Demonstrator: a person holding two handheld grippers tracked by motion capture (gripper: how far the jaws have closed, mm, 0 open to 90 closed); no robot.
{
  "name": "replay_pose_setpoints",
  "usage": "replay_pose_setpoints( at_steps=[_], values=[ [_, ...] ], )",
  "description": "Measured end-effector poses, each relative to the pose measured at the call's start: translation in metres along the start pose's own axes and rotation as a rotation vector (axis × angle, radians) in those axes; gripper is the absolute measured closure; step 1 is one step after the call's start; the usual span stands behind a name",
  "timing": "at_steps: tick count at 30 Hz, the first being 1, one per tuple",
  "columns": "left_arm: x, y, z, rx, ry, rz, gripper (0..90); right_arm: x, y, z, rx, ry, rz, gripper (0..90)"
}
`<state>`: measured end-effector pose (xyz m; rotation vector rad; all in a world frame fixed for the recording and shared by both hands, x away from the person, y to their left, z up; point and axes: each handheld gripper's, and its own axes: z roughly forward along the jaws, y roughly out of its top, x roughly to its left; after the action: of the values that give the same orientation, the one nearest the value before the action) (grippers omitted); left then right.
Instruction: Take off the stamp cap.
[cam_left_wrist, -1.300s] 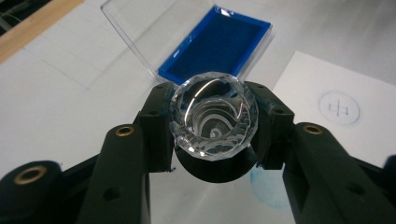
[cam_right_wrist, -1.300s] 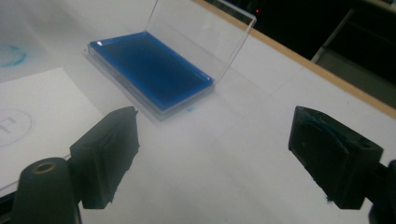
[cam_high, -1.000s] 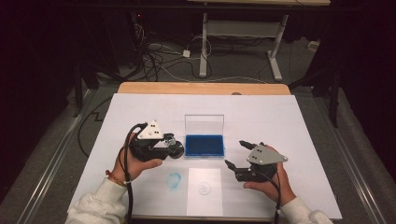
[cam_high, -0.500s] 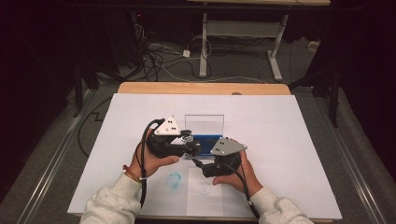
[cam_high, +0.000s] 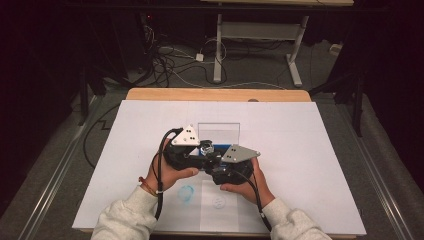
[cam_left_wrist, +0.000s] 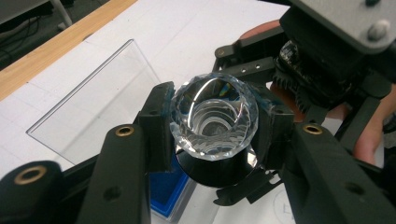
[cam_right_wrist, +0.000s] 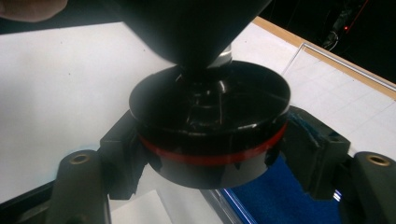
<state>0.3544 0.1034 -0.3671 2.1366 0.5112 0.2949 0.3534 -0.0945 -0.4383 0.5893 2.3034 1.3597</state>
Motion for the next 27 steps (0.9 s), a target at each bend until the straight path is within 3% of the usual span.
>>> replay_pose_setpoints(
  at_steps=[3, 8, 17, 22, 27],
  values=[
    [0.0007, -0.0004, -0.0008, -0.005, -0.002, -0.003, 54.5, 0.0008, 0.0001, -0.0011, -0.003, -0.002, -0.006, 37.7],
    [0.0012, -0.0029, -0.0019, -0.006, -0.011, -0.002, 54.5, 0.0029, 0.0004, -0.0033, -0.009, -0.014, -0.036, 38.0],
    [0.0017, -0.0061, -0.0014, -0.007, -0.020, -0.008, 54.5, 0.0041, -0.0011, -0.0040, -0.004, -0.013, -0.037, 37.8],
    [0.0013, -0.0072, -0.0009, -0.008, -0.022, -0.021, 54.6, 0.0040, -0.0006, -0.0068, 0.014, -0.024, -0.056, 37.7],
    [-0.0015, -0.0069, -0.0002, -0.003, -0.022, -0.007, 54.5, 0.0039, 0.0004, -0.0085, 0.034, -0.015, -0.084, 38.4]
  ],
)
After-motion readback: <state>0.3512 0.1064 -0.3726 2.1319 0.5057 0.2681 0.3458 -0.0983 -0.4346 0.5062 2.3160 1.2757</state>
